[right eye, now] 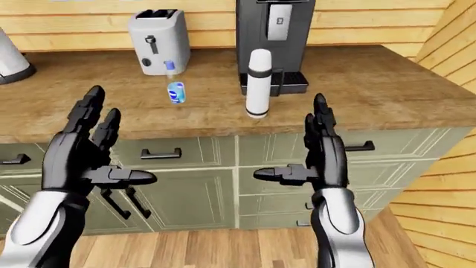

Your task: Move the drinks to the dining counter.

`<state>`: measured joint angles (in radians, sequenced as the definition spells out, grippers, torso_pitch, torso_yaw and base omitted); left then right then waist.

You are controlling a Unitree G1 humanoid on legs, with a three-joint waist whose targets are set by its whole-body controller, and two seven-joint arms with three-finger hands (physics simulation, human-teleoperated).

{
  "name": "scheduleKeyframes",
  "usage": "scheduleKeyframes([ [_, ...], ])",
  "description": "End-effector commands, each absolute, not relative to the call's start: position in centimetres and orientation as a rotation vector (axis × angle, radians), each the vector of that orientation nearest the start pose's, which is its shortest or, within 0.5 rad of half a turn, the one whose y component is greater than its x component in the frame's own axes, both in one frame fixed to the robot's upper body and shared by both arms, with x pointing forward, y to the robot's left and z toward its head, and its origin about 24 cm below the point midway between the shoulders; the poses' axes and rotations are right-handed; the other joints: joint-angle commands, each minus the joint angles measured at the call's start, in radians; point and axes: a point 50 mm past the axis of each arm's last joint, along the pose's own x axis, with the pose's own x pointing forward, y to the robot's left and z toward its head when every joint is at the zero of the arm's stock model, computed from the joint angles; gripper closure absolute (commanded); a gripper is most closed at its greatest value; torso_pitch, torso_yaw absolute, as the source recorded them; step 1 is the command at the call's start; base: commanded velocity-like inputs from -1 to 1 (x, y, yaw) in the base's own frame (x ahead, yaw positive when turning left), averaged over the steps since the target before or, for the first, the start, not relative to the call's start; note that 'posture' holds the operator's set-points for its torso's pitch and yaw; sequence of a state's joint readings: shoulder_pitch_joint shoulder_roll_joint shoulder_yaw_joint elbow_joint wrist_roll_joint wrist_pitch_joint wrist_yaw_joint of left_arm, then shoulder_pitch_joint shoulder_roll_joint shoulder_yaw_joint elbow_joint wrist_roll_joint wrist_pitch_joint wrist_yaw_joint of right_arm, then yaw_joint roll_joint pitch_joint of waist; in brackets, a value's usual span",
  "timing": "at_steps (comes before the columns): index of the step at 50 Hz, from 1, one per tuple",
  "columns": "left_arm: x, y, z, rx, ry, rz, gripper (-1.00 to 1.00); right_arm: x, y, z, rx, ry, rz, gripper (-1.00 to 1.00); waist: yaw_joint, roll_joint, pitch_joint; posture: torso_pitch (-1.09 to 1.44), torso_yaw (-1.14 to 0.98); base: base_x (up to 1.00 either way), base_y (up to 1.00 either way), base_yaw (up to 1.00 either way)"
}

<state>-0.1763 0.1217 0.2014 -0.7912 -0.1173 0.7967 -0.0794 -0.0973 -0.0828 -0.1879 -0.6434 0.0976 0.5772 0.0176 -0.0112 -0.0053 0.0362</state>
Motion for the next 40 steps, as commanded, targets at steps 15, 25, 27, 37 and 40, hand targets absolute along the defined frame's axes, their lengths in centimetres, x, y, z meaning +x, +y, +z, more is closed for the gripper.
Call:
scheduleKeyframes([
  [15,23.0,17.9,19.7,0.046,-0.257,-0.007,-1.00,23.5,-19.8,17.5,0.021,-0.266,-0.121,-1.00,0.026,0.028,0.003,0.00,0.00,0.23,0.00,0.00],
  [25,22.9,17.8,19.8,0.044,-0.260,-0.010,-1.00,23.2,-19.4,17.6,0.022,-0.273,-0.094,-1.00,0.001,-0.011,-0.004,0.00,0.00,0.00,0.00,-0.31],
  [27,22.8,17.9,19.9,0.043,-0.262,-0.008,-1.00,23.4,-19.4,17.4,0.015,-0.266,-0.096,-1.00,-0.007,0.007,0.005,0.00,0.00,0.00,0.00,0.00],
  [37,22.8,17.8,19.8,0.036,-0.263,-0.011,-1.00,23.2,-19.6,17.5,0.026,-0.279,-0.107,-1.00,0.024,0.003,-0.006,0.00,0.00,0.12,0.00,0.00],
  [40,22.8,17.7,20.0,0.037,-0.266,-0.014,-1.00,23.2,-19.9,17.7,0.034,-0.291,-0.117,-1.00,0.038,-0.052,-0.012,0.00,0.00,0.00,0.00,0.00],
])
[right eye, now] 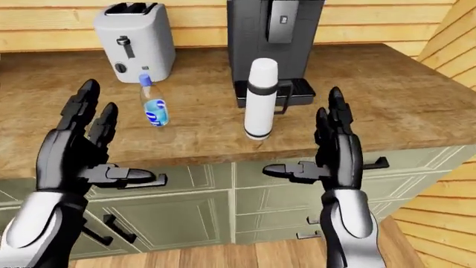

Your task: Move the drinks to the dining counter.

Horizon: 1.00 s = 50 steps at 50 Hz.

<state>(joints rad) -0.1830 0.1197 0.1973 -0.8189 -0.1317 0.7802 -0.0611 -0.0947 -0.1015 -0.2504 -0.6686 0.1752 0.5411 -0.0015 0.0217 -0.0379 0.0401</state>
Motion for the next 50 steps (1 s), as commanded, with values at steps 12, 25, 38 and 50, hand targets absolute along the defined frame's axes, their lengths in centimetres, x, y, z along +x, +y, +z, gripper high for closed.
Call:
scheduleKeyframes([
  [12,22.4,17.9,20.5,0.040,-0.278,-0.008,-1.00,24.0,-20.0,18.1,0.003,-0.304,-0.201,-1.00,-0.019,0.031,-0.041,0.00,0.00,0.00,0.00,0.00],
  [25,22.1,18.6,20.6,0.034,-0.285,0.002,-1.00,26.8,-17.7,17.4,-0.088,-0.279,-0.384,-1.00,-0.018,0.035,-0.036,0.00,0.00,0.00,0.00,0.00],
  [38,21.8,18.5,21.0,0.040,-0.294,-0.002,-1.00,28.6,-16.6,18.1,-0.060,-0.231,-0.460,-1.00,-0.015,0.042,-0.032,0.00,0.00,0.00,0.00,0.00],
  [50,21.7,18.8,20.9,0.037,-0.290,-0.006,-1.00,29.9,-15.2,19.6,-0.001,-0.229,-0.452,-1.00,-0.015,0.046,-0.033,0.00,0.00,0.00,0.00,0.00],
])
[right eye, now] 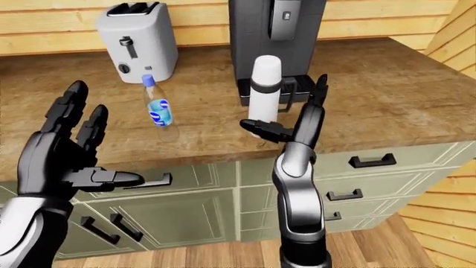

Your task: Move the drinks to the dining counter.

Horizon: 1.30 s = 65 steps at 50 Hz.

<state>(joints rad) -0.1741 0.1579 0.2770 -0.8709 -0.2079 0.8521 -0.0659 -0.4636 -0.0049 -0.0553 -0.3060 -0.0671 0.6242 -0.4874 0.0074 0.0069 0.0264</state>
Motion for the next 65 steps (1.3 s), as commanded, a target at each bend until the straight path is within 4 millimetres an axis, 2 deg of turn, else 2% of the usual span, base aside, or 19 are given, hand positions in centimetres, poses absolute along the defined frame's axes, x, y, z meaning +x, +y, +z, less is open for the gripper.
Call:
scheduleKeyframes([
  [1,21.8,18.8,20.9,0.035,-0.290,-0.003,-1.00,30.1,-15.1,19.7,0.000,-0.228,-0.448,-1.00,0.000,0.001,-0.020,0.00,0.00,0.00,0.00,0.00],
  [8,21.9,18.8,20.8,0.040,-0.291,-0.003,-1.00,31.1,-13.9,20.3,0.009,-0.213,-0.424,-1.00,0.000,0.004,-0.021,0.00,0.00,0.00,0.00,0.00],
  [16,22.0,18.9,20.7,0.037,-0.291,-0.001,-1.00,33.1,-13.5,19.1,0.023,-0.157,-0.423,-1.00,0.000,0.004,-0.025,0.00,0.00,0.00,0.00,0.00],
  [22,22.0,19.0,20.7,0.035,-0.291,0.002,-1.00,33.6,-13.5,18.7,0.018,-0.152,-0.431,-1.00,0.000,0.005,-0.027,0.00,0.00,0.00,0.00,0.00],
  [24,22.0,19.0,20.5,0.035,-0.290,0.001,-1.00,33.6,-13.5,18.7,0.019,-0.155,-0.428,-0.62,0.001,0.004,-0.028,0.00,0.00,0.00,0.00,0.00],
  [26,21.9,19.0,20.6,0.035,-0.290,0.002,-1.00,33.5,-13.5,18.8,0.021,-0.157,-0.426,-0.49,0.001,0.004,-0.028,0.00,0.00,0.00,0.00,0.00],
  [27,22.0,19.1,20.6,0.035,-0.290,0.002,-1.00,33.5,-13.5,18.8,0.021,-0.159,-0.426,-0.28,0.002,0.004,-0.028,0.00,0.00,0.00,0.00,0.00],
  [30,22.0,19.0,20.6,0.035,-0.290,0.000,-1.00,33.4,-13.5,18.9,0.023,-0.163,-0.424,0.17,0.002,0.004,-0.028,0.00,0.00,0.00,0.00,0.00],
  [36,21.9,19.0,20.5,0.036,-0.289,0.001,-1.00,33.2,-13.7,19.3,0.037,-0.167,-0.426,0.18,0.002,0.003,-0.029,0.00,0.00,0.00,0.00,0.00],
  [38,22.0,19.0,20.4,0.037,-0.288,0.000,-1.00,33.2,-13.9,19.3,0.052,-0.166,-0.424,0.26,0.002,0.002,-0.029,0.00,0.00,0.00,0.00,0.00],
  [43,22.1,19.0,20.5,0.035,-0.289,0.001,-1.00,33.0,-14.5,19.8,0.064,-0.175,-0.424,1.00,0.003,0.001,-0.029,0.00,0.00,0.00,0.00,0.00],
  [52,22.3,19.1,21.2,0.036,-0.295,0.007,-1.00,31.0,-16.0,22.7,0.054,-0.228,-0.425,1.00,0.005,-0.004,-0.022,0.00,0.00,0.00,0.00,0.00],
  [55,22.6,19.1,21.5,0.034,-0.296,0.009,-1.00,30.6,-16.6,22.9,0.063,-0.238,-0.433,1.00,0.005,-0.005,-0.021,0.00,0.00,0.00,0.00,0.00],
  [65,27.2,17.8,22.0,0.066,-0.274,0.025,-1.00,29.4,-17.9,24.1,0.123,-0.290,-0.457,1.00,0.006,-0.009,-0.019,0.00,0.00,0.00,0.00,0.00],
])
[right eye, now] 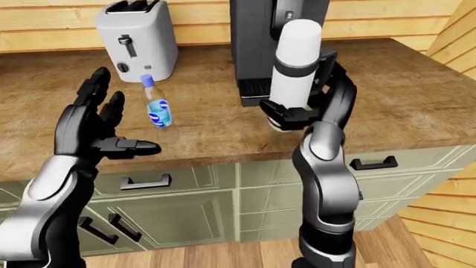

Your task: Move the drinks to the dining counter.

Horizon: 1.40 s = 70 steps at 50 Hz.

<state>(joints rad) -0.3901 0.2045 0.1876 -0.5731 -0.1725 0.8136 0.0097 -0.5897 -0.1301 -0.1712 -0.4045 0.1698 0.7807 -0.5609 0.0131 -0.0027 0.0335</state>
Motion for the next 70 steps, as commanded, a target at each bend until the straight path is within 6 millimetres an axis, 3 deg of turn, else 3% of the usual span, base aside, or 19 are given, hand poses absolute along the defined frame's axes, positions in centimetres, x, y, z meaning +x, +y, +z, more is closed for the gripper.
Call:
scheduleKeyframes([
  [1,27.5,17.6,22.1,0.077,-0.274,0.021,-1.00,29.3,-18.0,24.1,0.127,-0.301,-0.459,1.00,0.000,0.000,-0.026,0.00,0.00,0.00,0.00,0.00],
  [15,30.8,16.8,21.8,0.085,-0.218,0.062,-1.00,29.2,-17.9,24.2,0.142,-0.319,-0.460,1.00,-0.005,-0.006,-0.029,0.00,0.00,0.00,0.00,0.00],
  [30,32.1,15.1,21.4,0.126,-0.171,0.027,-0.96,29.1,-17.9,24.2,0.151,-0.320,-0.459,1.00,-0.003,-0.010,-0.030,0.00,0.00,0.00,0.00,0.00],
  [36,32.7,14.8,20.7,0.138,-0.135,0.028,-0.15,29.1,-17.9,24.2,0.153,-0.320,-0.459,1.00,-0.003,-0.011,-0.031,0.00,0.00,0.00,0.00,0.00],
  [38,32.8,14.7,20.3,0.143,-0.120,0.023,-0.07,29.2,-17.9,24.1,0.153,-0.319,-0.459,1.00,-0.003,-0.012,-0.031,0.00,0.00,0.00,0.00,0.00],
  [42,32.9,14.8,20.3,0.149,-0.113,0.031,0.41,29.1,-17.9,24.1,0.154,-0.320,-0.458,1.00,-0.003,-0.012,-0.033,0.00,0.00,0.00,0.00,0.00],
  [44,32.9,14.8,20.3,0.152,-0.114,0.029,0.91,29.2,-17.9,24.1,0.153,-0.319,-0.457,1.00,-0.004,-0.012,-0.032,0.00,0.00,0.00,0.00,0.00],
  [45,32.8,14.8,20.3,0.151,-0.116,0.030,1.00,29.1,-17.8,24.1,0.153,-0.319,-0.457,1.00,-0.004,-0.012,-0.032,0.00,0.00,0.00,0.00,0.00],
  [56,31.5,15.0,22.0,0.157,-0.146,0.006,1.00,29.0,-18.0,23.8,0.141,-0.320,-0.460,1.00,-0.005,-0.012,-0.030,0.00,0.00,0.00,0.00,0.00],
  [67,28.9,14.7,25.1,0.159,-0.205,-0.035,1.00,28.8,-18.0,23.8,0.129,-0.314,-0.444,1.00,-0.005,-0.012,-0.025,0.00,0.00,0.00,0.00,0.00],
  [69,28.5,14.5,25.2,0.173,-0.214,-0.044,1.00,28.8,-18.0,23.8,0.124,-0.316,-0.443,1.00,-0.005,-0.004,-0.042,0.00,0.00,-0.32,0.01,0.00],
  [70,28.4,14.4,25.3,0.174,-0.217,-0.045,1.00,28.7,-17.9,23.7,0.121,-0.317,-0.438,1.00,-0.006,-0.003,-0.066,0.00,0.00,-0.70,0.11,0.00],
])
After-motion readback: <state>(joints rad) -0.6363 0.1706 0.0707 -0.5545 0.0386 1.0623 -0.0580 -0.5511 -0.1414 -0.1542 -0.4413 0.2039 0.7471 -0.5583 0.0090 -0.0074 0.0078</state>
